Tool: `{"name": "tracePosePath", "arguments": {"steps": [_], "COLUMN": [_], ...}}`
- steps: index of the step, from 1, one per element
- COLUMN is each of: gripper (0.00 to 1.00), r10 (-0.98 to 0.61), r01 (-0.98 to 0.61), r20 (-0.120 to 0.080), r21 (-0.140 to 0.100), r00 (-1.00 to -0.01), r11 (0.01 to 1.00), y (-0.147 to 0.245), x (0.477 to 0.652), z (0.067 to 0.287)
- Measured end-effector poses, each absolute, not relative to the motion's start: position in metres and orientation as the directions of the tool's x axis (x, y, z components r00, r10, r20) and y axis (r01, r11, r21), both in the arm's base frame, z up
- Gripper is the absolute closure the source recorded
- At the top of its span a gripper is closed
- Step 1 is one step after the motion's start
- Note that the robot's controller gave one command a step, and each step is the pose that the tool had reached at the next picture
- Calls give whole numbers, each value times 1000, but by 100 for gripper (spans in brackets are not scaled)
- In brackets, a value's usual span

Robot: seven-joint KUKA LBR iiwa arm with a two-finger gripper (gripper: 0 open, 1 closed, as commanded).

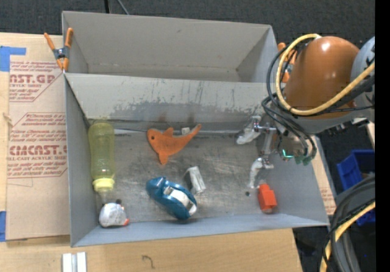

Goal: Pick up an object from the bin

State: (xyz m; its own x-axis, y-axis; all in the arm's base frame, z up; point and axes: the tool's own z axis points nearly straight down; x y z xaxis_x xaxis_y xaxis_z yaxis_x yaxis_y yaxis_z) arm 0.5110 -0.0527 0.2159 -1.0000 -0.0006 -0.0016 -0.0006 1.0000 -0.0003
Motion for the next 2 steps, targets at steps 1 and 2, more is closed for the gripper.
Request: {"name": "tracePosePath", "arguments": {"steps": [1,2], "gripper": [0,0], "r10": [-76,-350], "r01": [-76,-350], "r20": [-5,-2], "r21": [0,0], "r00": [-997,-937], "r11": [997,937], "y": [-66,-115], "x": [509,510], "z": [208,187]}}
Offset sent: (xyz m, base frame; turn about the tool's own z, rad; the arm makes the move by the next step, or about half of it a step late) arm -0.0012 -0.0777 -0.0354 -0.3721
